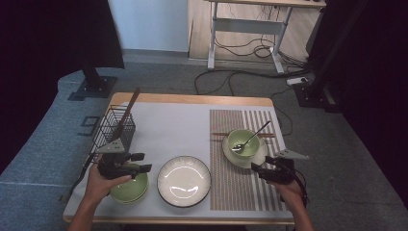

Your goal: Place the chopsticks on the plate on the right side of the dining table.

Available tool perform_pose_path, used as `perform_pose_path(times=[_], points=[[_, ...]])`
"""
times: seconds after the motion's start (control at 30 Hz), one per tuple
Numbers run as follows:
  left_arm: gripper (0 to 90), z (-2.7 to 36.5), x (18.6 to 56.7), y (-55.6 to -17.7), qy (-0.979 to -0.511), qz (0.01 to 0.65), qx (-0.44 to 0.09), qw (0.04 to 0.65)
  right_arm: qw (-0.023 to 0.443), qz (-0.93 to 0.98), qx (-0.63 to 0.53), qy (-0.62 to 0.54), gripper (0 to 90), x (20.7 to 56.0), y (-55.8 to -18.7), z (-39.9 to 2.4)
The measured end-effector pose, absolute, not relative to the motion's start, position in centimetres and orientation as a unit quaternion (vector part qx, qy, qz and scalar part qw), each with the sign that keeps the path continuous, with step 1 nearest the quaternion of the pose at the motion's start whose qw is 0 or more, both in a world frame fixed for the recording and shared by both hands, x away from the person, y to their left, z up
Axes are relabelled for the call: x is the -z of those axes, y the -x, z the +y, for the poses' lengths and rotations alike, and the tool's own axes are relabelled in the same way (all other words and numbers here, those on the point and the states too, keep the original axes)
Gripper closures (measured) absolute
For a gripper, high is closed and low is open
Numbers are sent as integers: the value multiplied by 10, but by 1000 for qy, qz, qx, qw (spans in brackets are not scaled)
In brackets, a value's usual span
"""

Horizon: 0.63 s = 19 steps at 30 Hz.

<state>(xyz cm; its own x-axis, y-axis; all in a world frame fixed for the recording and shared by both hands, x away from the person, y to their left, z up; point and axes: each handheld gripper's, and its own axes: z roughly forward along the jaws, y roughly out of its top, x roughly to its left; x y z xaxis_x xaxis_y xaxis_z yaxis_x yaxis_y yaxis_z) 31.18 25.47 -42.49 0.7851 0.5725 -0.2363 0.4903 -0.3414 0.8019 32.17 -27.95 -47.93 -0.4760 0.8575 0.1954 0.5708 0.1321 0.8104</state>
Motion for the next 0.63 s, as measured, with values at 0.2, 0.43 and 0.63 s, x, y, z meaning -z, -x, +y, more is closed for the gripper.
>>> perform_pose_path(times=[0.2,0.43,0.63], points=[[389,254,424,-311,-818,323,-44,473,161,740,-441,-482,249,486,-316,-278],[389,255,424,-310,-818,323,-45,474,173,748,-430,-476,248,492,-314,-274],[389,257,422,-310,-816,324,-47,476,177,752,-423,-474,246,495,-312,-275]])
